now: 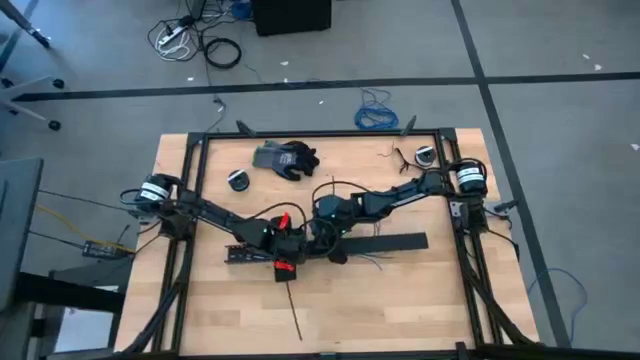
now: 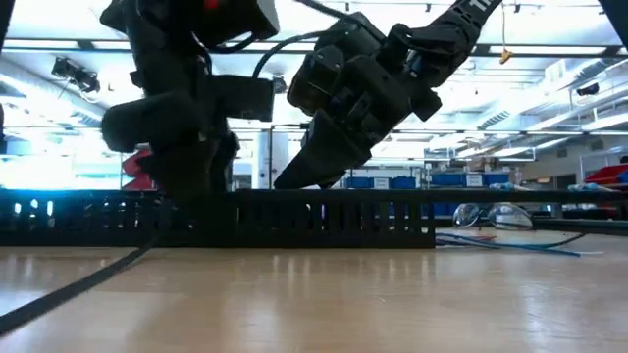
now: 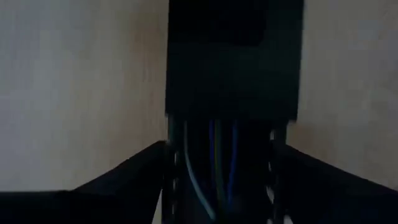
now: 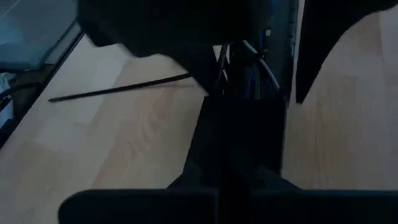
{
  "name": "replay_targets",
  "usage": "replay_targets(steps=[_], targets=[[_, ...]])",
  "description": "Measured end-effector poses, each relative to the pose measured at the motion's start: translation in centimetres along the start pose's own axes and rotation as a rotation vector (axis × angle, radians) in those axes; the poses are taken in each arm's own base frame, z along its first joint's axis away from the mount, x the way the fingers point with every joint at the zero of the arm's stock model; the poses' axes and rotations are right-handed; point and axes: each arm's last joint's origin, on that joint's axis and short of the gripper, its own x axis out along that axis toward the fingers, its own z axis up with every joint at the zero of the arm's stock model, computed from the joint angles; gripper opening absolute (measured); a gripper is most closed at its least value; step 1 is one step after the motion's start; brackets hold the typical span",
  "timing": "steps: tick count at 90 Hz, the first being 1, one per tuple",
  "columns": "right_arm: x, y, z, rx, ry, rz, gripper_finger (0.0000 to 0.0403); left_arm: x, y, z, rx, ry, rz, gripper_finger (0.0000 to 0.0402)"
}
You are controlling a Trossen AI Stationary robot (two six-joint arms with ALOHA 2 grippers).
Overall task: Ziptie cables
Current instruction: Close the black cable duct
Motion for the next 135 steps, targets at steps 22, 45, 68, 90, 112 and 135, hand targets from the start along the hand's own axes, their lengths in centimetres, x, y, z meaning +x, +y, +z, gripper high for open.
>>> replay_targets(steps=[22,45,68,90,112,135], targets=[[0.0,0.0,0.0,-0.002,-0.001,0.001,0.0000,0.0,0.1,-0.2,0.002,0.026,0.004,0.0270],[0.1,0.1,0.6,-0.044,-0.078,0.028,0.0000,0.0,0.0,-0.3,0.002,0.029,-0.005,0.0255],[-1.1,0.5,1.9,-0.089,-0.145,-0.010,0.0000,0.0,0.1,-0.2,-0.022,0.019,0.005,0.0253],[-2.2,1.0,2.6,-0.096,-0.145,-0.022,0.0000,0.0,0.1,-0.2,-0.028,0.023,0.006,0.0253],[-3.2,1.1,1.6,-0.048,0.015,-0.106,0.0000,0.0,0.1,-0.3,-0.053,0.026,0.002,0.0253],[-1.5,0.4,0.4,-0.019,0.053,-0.092,0.0000,0.0,0.0,-0.3,-0.051,0.029,-0.008,0.0253]])
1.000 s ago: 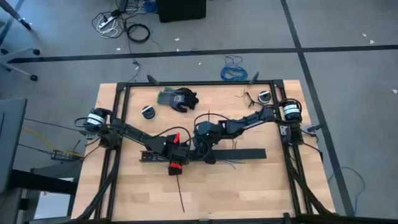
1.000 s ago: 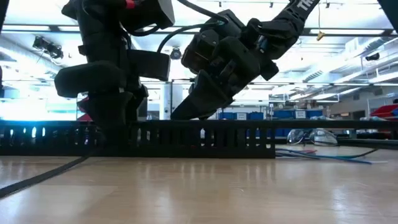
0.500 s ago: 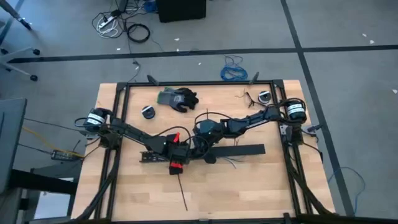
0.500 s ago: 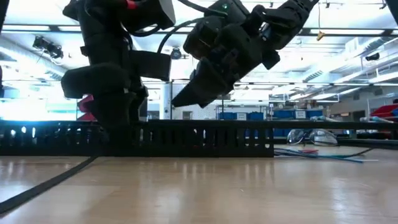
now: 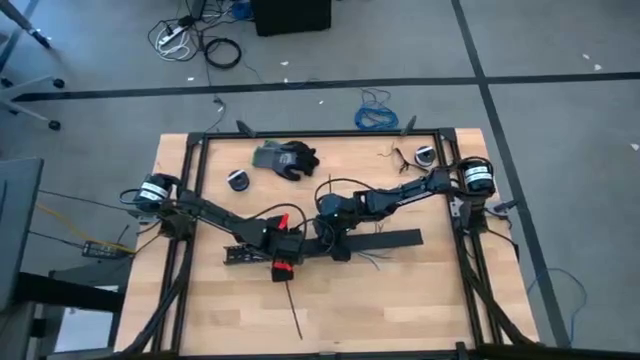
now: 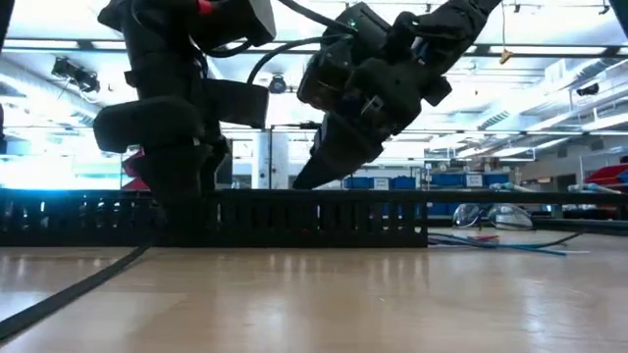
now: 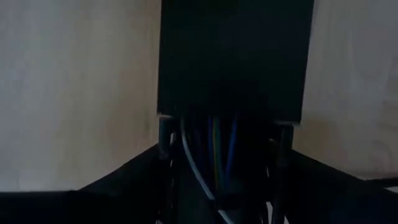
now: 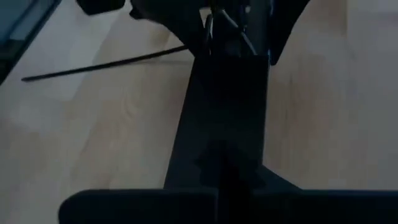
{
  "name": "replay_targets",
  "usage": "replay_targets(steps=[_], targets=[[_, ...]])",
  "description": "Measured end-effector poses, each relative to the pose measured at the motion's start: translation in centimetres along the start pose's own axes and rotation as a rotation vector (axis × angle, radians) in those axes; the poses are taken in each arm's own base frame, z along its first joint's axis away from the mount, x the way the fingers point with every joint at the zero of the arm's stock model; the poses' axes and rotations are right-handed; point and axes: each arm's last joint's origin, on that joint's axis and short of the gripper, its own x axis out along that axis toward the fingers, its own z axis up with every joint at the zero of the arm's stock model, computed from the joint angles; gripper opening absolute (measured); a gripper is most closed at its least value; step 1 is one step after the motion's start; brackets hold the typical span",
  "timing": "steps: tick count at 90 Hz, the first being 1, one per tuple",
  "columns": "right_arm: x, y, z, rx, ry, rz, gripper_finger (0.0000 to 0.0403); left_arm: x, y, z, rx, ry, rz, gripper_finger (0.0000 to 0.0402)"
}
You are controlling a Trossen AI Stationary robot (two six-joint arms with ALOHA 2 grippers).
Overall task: Ziptie cables
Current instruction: Close the black cable duct
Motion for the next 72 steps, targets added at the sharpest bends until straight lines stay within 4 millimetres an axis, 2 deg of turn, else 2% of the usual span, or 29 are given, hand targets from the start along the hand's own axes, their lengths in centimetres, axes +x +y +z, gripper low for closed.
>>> replay_targets(steps=[17,35,61,72], targets=[[1.1,-0.6,-0.5,0.005,-0.011,0.016,0.0000,0.0,0.0,-0.1,0.003,0.009,-0.007,0.0242],[1.3,-0.6,-0.2,-0.010,-0.060,0.025,0.0000,0.0,0.0,-0.1,0.002,0.013,-0.007,0.0225],[-1.7,0.4,1.8,-0.064,-0.129,0.004,0.0000,0.1,0.0,0.2,-0.010,-0.017,-0.010,0.0232],[-2.1,0.6,1.4,-0.044,-0.067,0.016,0.0000,0.1,0.0,0.2,-0.013,-0.015,-0.014,0.0232]])
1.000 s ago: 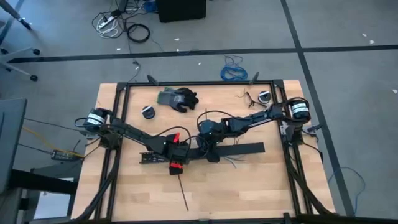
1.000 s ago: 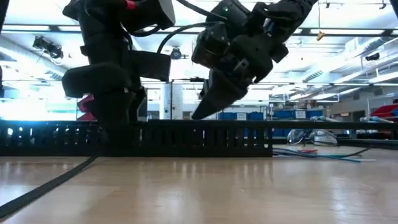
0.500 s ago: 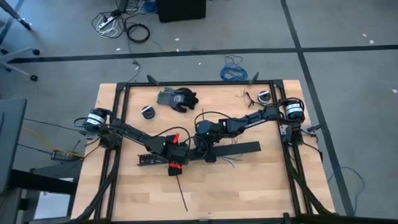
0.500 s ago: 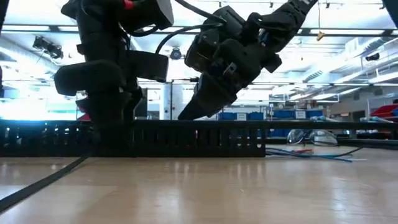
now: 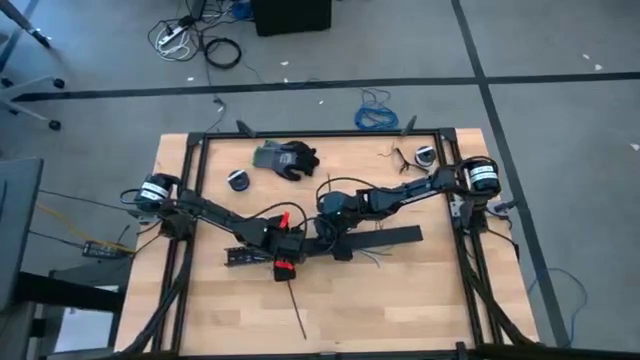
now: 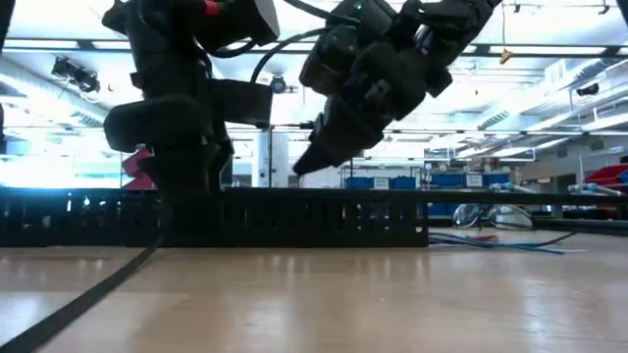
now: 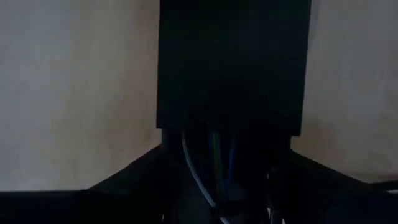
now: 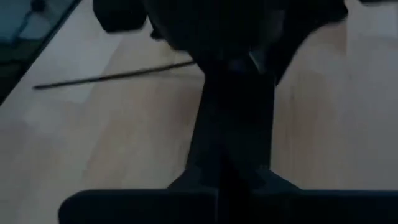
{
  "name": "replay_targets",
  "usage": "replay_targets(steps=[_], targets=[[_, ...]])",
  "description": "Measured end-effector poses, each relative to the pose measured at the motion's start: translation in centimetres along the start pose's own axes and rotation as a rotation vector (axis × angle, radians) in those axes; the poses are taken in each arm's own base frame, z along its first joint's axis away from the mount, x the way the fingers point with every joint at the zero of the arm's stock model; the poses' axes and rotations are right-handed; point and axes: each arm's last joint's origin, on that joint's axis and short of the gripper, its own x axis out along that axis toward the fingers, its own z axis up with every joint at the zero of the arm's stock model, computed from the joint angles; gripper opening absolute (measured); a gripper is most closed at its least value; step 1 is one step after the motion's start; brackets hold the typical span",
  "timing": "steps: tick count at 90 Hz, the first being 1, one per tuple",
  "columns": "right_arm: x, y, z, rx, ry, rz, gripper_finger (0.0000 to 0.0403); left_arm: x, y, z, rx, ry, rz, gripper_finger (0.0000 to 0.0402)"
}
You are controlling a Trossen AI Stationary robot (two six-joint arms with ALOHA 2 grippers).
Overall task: Ziptie cables
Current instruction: Close the black cable duct
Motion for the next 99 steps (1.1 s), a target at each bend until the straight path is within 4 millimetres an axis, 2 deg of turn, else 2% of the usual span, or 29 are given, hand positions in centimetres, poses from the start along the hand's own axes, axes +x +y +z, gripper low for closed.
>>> replay_targets(steps=[20,50,69,99], targets=[[0.3,0.6,-0.5,0.018,0.059,-0.014,0.0000,0.0,0.0,0.0,0.002,0.005,-0.001,0.0232],[3.6,-0.4,-2.3,0.073,0.064,0.028,0.0000,-0.1,0.0,-0.4,0.010,0.037,-0.003,0.0232],[3.9,-0.5,-2.0,0.067,0.005,0.041,0.0000,0.0,0.0,-0.3,0.007,0.025,-0.004,0.0232],[3.9,-0.5,-2.1,0.075,0.018,0.049,0.0000,0.0,0.0,-0.2,-0.002,0.021,-0.003,0.0233]])
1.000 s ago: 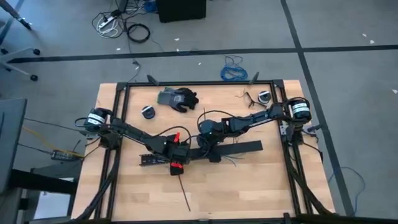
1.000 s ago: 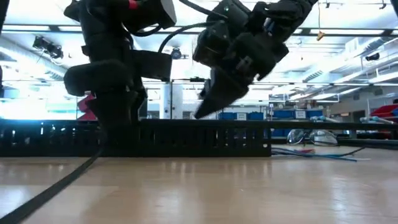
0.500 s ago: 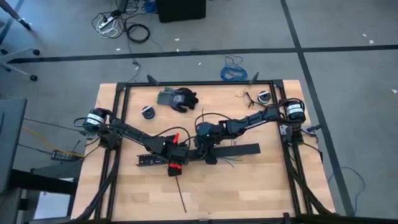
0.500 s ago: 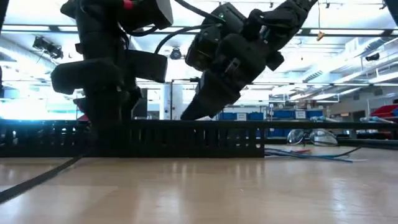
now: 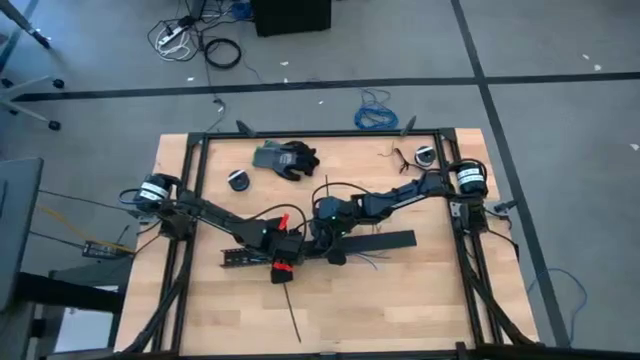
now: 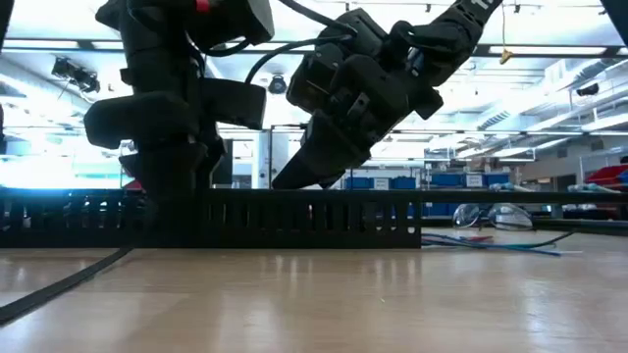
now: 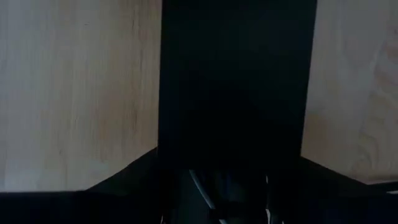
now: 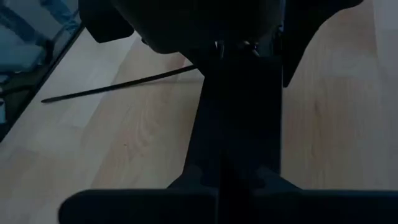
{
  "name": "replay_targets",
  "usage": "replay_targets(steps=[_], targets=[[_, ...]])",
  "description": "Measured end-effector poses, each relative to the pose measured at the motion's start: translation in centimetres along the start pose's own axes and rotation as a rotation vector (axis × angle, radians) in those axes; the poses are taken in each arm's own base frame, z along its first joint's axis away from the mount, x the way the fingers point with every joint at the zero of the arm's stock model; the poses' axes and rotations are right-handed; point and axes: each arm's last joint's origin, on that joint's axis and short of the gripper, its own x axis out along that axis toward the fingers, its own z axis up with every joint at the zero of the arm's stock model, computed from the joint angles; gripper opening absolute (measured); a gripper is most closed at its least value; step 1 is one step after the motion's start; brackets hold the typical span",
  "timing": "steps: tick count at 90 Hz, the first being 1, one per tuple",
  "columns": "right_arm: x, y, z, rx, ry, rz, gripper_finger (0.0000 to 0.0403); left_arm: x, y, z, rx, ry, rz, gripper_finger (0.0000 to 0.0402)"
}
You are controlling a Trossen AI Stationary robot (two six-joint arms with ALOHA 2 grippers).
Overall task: Ziptie cables
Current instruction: Close the black cable duct
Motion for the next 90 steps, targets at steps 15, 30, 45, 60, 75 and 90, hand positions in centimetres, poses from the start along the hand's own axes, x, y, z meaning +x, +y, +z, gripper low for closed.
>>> replay_targets(steps=[15,30,45,60,75,90], targets=[[-0.1,-0.1,-0.2,0.008,0.020,0.001,0.0000,0.0,-0.1,-0.1,0.031,0.008,0.002,0.0252],[-0.1,-0.1,-0.2,0.005,0.027,0.004,0.0000,-0.1,-0.1,-0.2,0.078,0.018,0.008,0.0285],[-0.1,0.0,-0.3,0.010,0.043,0.007,0.0000,-0.2,0.1,-0.9,0.081,0.094,0.028,0.0306],[-0.1,0.0,-0.3,0.007,0.045,0.010,0.0000,-0.4,-0.1,-1.1,0.103,0.098,0.022,0.0307],[-0.2,0.0,-0.4,0.007,0.052,0.018,0.0000,-1.4,0.0,-1.3,0.109,0.097,0.016,0.0307],[-0.2,0.0,-0.4,0.013,0.057,0.035,0.0000,-1.6,0.0,-1.5,0.115,0.100,0.017,0.0305]])
